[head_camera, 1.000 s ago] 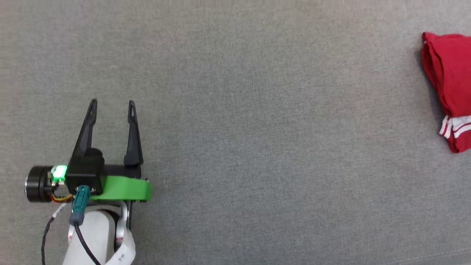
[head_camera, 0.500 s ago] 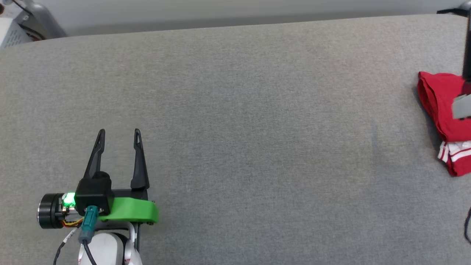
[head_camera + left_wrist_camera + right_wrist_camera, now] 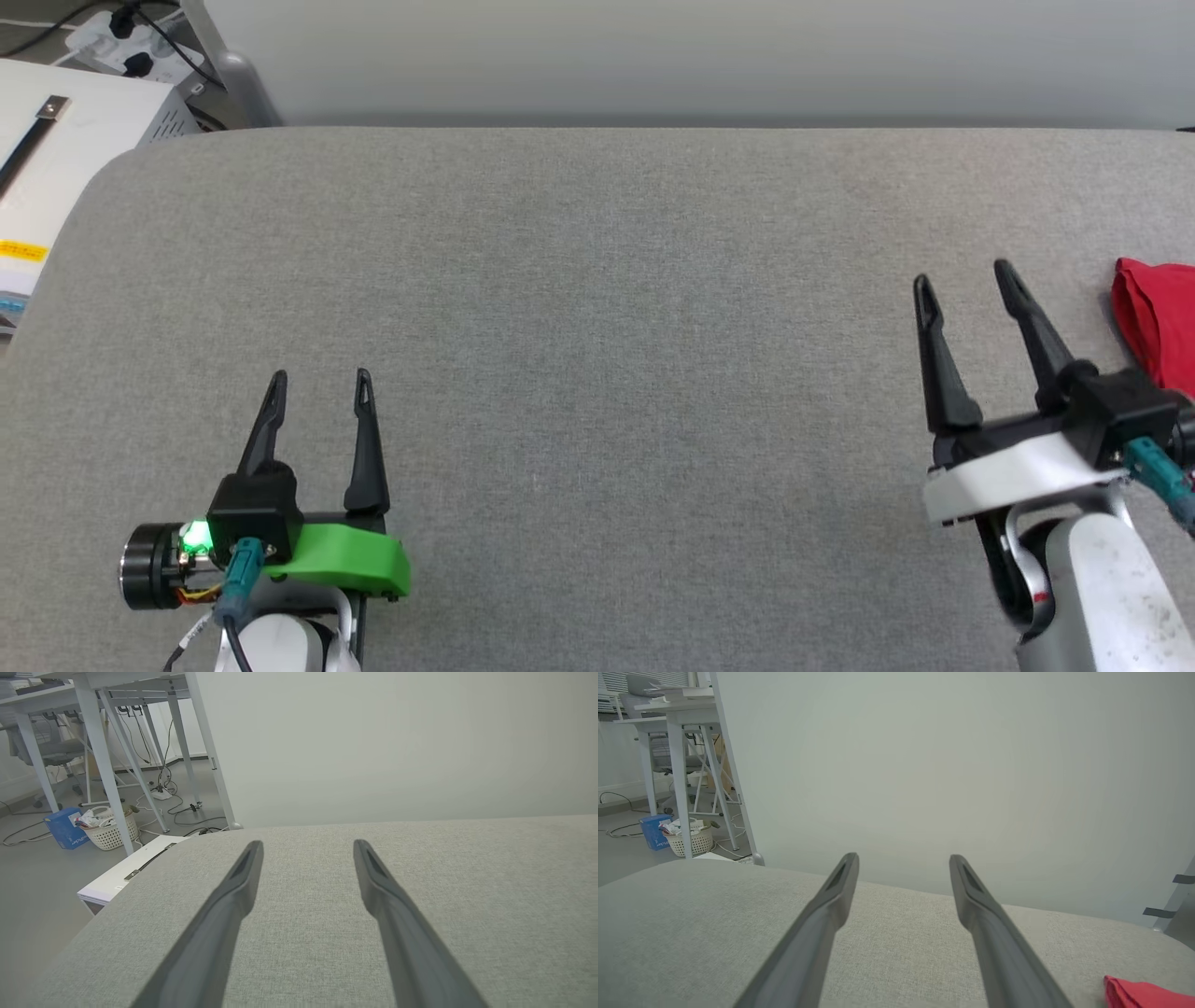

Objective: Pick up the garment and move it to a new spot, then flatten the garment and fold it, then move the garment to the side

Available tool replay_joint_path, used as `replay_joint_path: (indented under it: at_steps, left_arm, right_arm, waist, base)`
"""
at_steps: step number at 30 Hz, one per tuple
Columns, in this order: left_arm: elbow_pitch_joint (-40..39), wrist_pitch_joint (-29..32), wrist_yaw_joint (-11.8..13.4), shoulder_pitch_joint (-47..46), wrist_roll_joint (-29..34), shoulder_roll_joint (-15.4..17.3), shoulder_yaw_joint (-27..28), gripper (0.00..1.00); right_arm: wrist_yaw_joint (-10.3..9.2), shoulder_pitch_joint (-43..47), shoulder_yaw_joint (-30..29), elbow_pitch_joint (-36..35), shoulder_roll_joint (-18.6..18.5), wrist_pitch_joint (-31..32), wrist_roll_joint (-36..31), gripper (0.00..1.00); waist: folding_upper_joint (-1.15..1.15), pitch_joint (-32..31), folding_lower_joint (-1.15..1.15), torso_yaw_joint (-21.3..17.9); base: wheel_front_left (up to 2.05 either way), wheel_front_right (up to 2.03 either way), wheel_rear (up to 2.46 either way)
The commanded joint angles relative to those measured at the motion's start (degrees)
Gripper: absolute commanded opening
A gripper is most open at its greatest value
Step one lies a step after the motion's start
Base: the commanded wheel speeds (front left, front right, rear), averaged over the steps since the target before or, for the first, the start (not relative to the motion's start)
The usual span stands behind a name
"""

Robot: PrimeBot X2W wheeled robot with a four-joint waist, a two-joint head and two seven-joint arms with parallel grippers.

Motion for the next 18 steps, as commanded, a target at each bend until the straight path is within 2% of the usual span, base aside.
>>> replay_joint_path:
  at_steps: [1,8,18]
  left_arm:
    - [0.38,-0.34,-0.37,0.93,-0.53,-0.35,-0.14,1.00]
    - [1.18,-0.34,-1.37,2.04,-1.24,-0.87,-0.62,1.00]
    - [2.36,-0.34,-1.96,2.68,-1.18,-1.19,-0.89,1.00]
  right_arm:
    - [-0.08,2.09,-0.42,-0.40,0.47,-0.39,0.32,1.00]
    - [-0.08,9.04,-2.75,-2.31,1.93,-0.39,0.23,1.00]
    - [-0.08,14.20,-3.48,-3.96,2.54,-0.40,0.41,1.00]
  waist:
    - [0.00,-0.98,0.00,0.60]
    - [0.00,-2.31,0.00,0.31]
    - [0.00,-3.51,0.00,-0.12]
  base:
    - [0.00,0.00,0.00]
    - [0.00,0.00,0.00]
    - [0.00,0.00,0.00]
